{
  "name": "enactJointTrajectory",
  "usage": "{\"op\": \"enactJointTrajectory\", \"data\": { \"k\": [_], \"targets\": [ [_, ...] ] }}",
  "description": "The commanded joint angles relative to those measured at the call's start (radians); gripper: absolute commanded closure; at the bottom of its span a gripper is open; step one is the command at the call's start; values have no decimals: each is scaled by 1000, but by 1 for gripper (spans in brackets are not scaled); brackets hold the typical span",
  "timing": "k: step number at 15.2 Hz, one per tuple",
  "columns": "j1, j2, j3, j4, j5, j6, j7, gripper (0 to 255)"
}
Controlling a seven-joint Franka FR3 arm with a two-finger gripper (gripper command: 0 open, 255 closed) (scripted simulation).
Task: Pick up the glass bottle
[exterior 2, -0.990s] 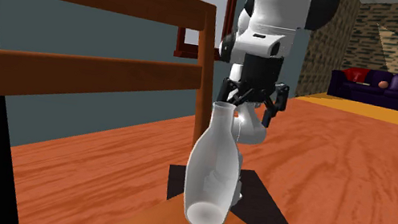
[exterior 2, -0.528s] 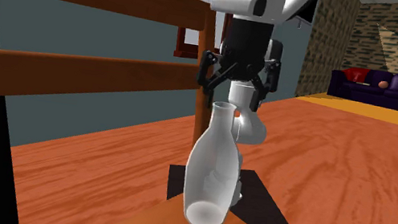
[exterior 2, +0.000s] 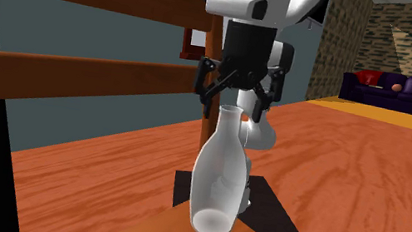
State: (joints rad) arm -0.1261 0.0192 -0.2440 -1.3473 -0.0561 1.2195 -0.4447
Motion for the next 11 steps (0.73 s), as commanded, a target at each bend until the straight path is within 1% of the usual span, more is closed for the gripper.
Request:
{"op": "enactJointTrajectory", "data": {
  "k": [1, 3, 4, 11],
  "targets": [
    [2, -24, 2, -69, -5, 45, 6, 0],
    [2, -25, 2, -69, -5, 45, 6, 0],
    [2, -24, 2, -68, -4, 45, 6, 255],
    [3, -25, 3, -69, -5, 44, 7, 255]
  ]
}}
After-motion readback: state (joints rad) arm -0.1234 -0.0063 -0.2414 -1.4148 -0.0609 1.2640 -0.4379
